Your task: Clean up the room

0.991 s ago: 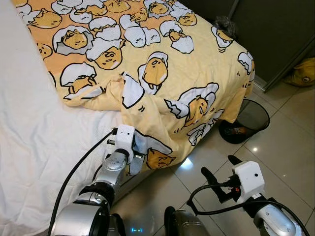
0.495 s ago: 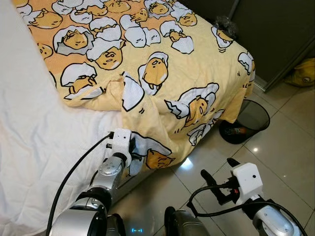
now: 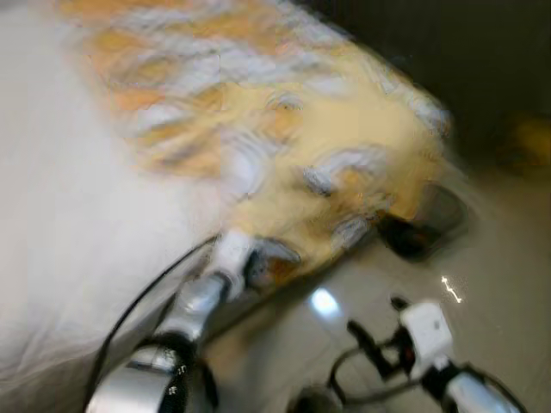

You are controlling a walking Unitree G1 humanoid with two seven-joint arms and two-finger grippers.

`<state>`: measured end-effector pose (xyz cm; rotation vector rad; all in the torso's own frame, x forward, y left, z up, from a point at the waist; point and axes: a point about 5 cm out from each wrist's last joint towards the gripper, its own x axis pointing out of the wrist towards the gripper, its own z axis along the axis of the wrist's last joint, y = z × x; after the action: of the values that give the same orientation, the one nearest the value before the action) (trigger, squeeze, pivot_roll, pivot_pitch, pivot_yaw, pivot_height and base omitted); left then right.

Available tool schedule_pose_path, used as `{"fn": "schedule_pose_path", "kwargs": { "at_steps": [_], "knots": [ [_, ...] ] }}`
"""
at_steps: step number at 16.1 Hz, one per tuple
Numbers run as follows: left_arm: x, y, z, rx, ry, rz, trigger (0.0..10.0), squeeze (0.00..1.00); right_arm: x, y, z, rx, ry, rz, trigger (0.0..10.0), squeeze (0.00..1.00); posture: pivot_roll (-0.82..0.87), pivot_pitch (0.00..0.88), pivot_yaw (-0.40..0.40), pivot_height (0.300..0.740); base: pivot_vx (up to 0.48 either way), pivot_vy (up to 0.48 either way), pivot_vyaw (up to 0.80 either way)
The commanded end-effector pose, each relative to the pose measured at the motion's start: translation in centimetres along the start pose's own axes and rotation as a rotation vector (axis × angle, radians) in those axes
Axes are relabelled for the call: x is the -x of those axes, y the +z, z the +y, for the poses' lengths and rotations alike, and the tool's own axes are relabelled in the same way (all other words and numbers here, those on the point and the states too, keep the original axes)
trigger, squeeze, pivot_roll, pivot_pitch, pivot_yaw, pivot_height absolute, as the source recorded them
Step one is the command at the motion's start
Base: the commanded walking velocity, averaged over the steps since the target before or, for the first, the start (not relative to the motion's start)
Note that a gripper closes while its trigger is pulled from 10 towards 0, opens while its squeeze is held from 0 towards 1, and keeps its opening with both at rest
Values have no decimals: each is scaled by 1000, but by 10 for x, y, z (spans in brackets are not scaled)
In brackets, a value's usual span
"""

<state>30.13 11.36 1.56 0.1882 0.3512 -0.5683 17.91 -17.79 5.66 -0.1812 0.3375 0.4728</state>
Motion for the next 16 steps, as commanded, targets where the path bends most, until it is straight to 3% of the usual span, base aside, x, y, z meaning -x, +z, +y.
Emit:
{"fn": "schedule_pose_path", "kwargs": {
  "at_steps": [1,4,7,8,9,11,12,13,16],
  "knots": [
    [2,-12,-12,-32,-126,75,10000,0,6,-2,-1,1,-9,10,10000,0,-321,133,-74,736,0,0,0],
    [1,-20,-45,-105,-392,131,10000,0,6,-6,0,-1,19,31,10000,0,-316,137,-77,736,0,0,0],
    [0,-28,-92,-143,-595,166,10000,0,7,-7,3,19,59,46,10000,0,-302,139,-74,736,0,0,0],
    [1,-29,-118,-164,-714,170,10000,0,7,-8,2,41,79,56,10000,0,-308,136,-72,736,0,0,0],
    [1,-27,-130,-162,-783,161,10000,0,7,-9,1,43,76,59,10000,0,-313,136,-72,736,0,0,0],
    [7,-32,-140,-158,-901,198,10000,0,7,-9,0,34,68,60,10000,0,-316,136,-73,736,0,0,0],
    [9,-35,-141,-175,-900,211,10000,0,6,-10,1,32,78,64,10000,0,-314,138,-71,736,0,0,0],
    [8,-35,-139,-175,-879,209,10000,1000,6,-11,3,33,87,67,10000,0,-311,139,-71,736,0,0,0],
    [1,-26,-114,-184,-713,159,10000,1000,4,-12,5,35,86,62,10000,0,-307,134,-63,736,0,0,0]
  ]
}}
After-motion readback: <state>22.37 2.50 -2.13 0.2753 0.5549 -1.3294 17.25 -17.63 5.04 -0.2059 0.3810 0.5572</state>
